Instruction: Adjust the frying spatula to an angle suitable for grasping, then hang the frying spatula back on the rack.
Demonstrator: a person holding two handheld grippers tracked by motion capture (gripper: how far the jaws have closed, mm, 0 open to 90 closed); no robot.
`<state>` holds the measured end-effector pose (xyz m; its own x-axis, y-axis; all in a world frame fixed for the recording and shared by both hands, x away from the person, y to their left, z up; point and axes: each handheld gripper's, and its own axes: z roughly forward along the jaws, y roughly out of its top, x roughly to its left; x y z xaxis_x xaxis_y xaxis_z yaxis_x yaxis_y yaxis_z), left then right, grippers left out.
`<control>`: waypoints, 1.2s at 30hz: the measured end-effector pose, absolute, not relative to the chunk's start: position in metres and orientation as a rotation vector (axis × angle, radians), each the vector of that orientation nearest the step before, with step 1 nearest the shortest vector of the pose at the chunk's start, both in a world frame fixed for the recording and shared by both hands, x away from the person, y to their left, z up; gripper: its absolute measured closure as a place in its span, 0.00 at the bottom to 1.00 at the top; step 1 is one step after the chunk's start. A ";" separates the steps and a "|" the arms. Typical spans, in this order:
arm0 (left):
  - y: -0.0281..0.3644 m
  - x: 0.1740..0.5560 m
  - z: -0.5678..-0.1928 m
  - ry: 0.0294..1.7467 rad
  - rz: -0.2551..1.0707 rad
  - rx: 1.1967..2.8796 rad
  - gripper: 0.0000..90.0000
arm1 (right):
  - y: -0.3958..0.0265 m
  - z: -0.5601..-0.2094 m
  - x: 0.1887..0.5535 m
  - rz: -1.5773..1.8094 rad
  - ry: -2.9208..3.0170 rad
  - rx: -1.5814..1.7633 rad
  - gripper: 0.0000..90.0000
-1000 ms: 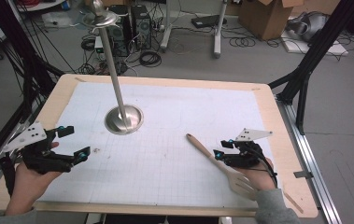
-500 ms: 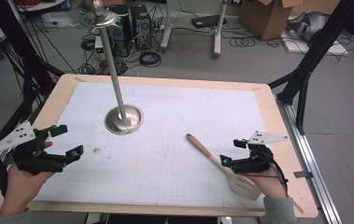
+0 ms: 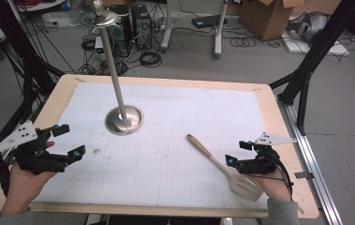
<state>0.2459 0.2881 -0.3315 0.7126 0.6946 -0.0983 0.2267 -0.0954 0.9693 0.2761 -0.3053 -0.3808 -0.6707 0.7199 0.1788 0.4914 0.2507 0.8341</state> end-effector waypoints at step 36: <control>0.285 0.244 -0.333 0.757 0.462 1.675 0.03 | -0.277 -0.413 0.293 1.233 2.398 1.119 0.16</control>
